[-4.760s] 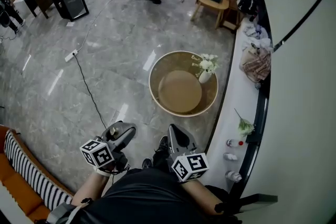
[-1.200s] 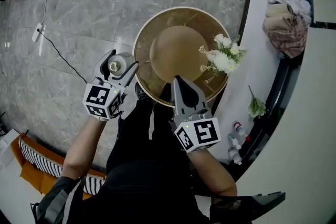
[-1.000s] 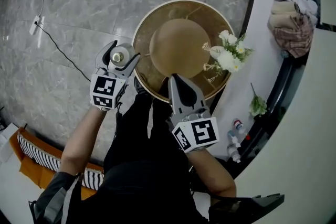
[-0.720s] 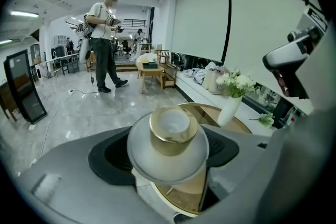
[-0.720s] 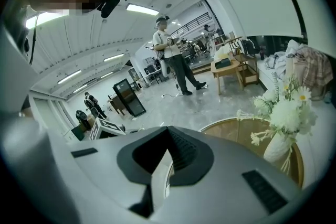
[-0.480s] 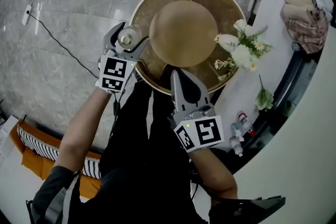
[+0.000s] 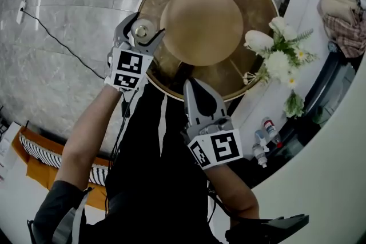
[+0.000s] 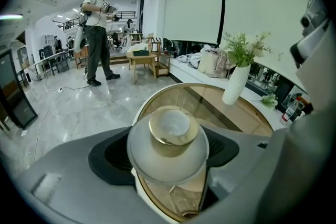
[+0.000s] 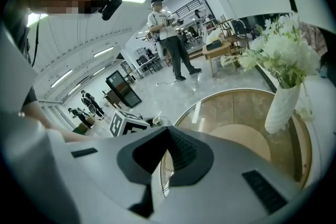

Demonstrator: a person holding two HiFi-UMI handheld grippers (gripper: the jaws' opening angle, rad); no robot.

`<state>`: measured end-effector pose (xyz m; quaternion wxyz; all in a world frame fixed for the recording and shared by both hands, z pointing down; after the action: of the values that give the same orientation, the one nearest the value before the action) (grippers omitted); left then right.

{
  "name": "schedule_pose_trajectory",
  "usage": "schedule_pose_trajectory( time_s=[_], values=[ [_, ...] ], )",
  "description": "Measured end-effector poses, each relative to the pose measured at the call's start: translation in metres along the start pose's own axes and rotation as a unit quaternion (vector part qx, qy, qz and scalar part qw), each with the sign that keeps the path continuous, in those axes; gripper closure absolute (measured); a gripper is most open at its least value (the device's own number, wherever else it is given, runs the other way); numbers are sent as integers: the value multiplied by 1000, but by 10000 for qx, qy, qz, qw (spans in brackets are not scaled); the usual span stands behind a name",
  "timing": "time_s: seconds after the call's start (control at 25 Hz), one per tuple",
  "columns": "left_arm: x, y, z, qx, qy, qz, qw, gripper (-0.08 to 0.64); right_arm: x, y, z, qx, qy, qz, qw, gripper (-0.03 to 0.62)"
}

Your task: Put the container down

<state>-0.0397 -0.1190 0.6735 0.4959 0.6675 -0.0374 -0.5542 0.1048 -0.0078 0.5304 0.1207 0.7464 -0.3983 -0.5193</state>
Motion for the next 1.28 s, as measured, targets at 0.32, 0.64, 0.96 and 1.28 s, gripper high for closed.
schedule_pose_trajectory(
  time_s=[0.32, 0.64, 0.96, 1.28],
  values=[
    [-12, 42, -3, 6, 52, 90, 9999, 202, -27, 12, -35, -97, 253, 226, 9994, 586],
    [-17, 68, 3, 39, 63, 68, 9999, 202, -43, 25, -52, -121, 420, 366, 9984, 586],
    [-20, 81, 5, 11, 148, 69, 9999, 202, -50, 29, -60, -267, 567, 391, 9973, 586],
    [-22, 84, 5, -8, 42, -22, 10000, 202, -46, 36, -52, -182, 613, 395, 9972, 586]
  ],
)
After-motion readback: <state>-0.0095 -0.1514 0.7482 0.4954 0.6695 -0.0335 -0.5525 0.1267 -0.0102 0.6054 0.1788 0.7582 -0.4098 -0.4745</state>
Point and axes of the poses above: the fingertips, and each gripper's own axes: y forward along the fingers, z to its left, x out of its top, the point moved 5 cm from there along -y, backward along the fingers, and after that the axes turned 3 degrees about -y, right-handed, at the moved point
